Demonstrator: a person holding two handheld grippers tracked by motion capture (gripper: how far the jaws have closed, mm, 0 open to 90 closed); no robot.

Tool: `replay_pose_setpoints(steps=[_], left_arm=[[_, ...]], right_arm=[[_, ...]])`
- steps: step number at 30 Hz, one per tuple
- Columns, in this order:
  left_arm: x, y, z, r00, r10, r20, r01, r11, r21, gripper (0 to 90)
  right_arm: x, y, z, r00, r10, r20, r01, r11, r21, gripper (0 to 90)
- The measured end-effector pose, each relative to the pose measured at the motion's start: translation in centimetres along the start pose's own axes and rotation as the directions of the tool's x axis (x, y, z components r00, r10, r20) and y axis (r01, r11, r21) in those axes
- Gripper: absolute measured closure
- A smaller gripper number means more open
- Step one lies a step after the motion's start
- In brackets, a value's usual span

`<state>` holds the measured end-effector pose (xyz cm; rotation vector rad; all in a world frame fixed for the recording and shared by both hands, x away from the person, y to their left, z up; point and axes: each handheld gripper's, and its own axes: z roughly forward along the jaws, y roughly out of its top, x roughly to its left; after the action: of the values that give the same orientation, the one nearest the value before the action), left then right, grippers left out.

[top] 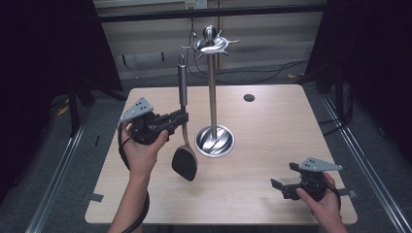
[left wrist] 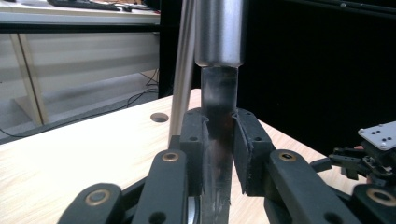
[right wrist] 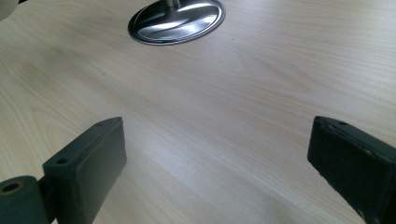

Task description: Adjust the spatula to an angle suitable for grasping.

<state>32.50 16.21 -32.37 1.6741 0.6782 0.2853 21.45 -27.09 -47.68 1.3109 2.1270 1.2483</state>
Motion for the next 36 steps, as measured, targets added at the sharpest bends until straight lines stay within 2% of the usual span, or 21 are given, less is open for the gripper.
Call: replay_pose_setpoints(steps=[6, 8, 11, 17, 18, 20, 22, 24, 36], left_arm=[[-0.6, 0.5, 0.1, 0.9996, 0.021, 0.018, -0.021, 0.9998, -0.002, 75.5], [-0.8, 0.6, 0.2, 0.9998, 0.019, 0.006, -0.019, 0.9998, 0.008, 75.5], [-0.8, 0.6, 0.3, 0.9995, 0.019, 0.027, -0.019, 0.9998, 0.006, 75.5], [-0.8, 0.5, 0.4, 0.9996, 0.027, 0.012, -0.028, 0.9994, 0.021, 75.5], [-0.9, 0.4, 0.6, 0.9994, 0.019, 0.029, -0.019, 0.9998, 0.003, 75.5], [-0.9, 0.5, 0.6, 0.9993, 0.029, 0.024, -0.03, 0.9992, 0.025, 75.5], [-1.0, 0.5, 0.9, 0.999, 0.021, 0.04, -0.021, 0.9998, 0.005, 75.5], [-1.1, 0.5, 1.0, 0.9986, 0.026, 0.046, -0.027, 0.9996, 0.006, 75.5], [-1.3, 0.4, 1.9, 0.9988, 0.031, 0.039, -0.032, 0.9994, 0.015, 75.5]], right_arm=[[0.0, 0.0, 0.0, 1.0, -0.002, -0.001, 0.002, 1.0, 0.0, 4.2], [0.0, 0.0, 0.0, 1.0, -0.005, -0.003, 0.005, 1.0, -0.001, 4.1], [0.0, 0.0, 0.0, 1.0, -0.003, -0.005, 0.003, 1.0, -0.002, 4.1], [0.0, 0.0, 0.0, 1.0, 0.0, -0.003, 0.0, 1.0, 0.001, 4.2], [0.0, 0.0, 0.1, 1.0, -0.003, -0.004, 0.003, 1.0, -0.001, 4.1], [0.0, 0.0, 0.1, 1.0, -0.004, -0.005, 0.004, 1.0, 0.001, 4.1], [0.0, 0.0, 0.1, 1.0, -0.003, -0.005, 0.003, 1.0, 0.003, 4.1], [0.0, 0.0, 0.1, 1.0, -0.002, -0.005, 0.002, 1.0, 0.004, 4.1], [0.2, 0.0, 0.3, 0.9999, -0.011, -0.012, 0.011, 1.0, 0.005, 4.1]])
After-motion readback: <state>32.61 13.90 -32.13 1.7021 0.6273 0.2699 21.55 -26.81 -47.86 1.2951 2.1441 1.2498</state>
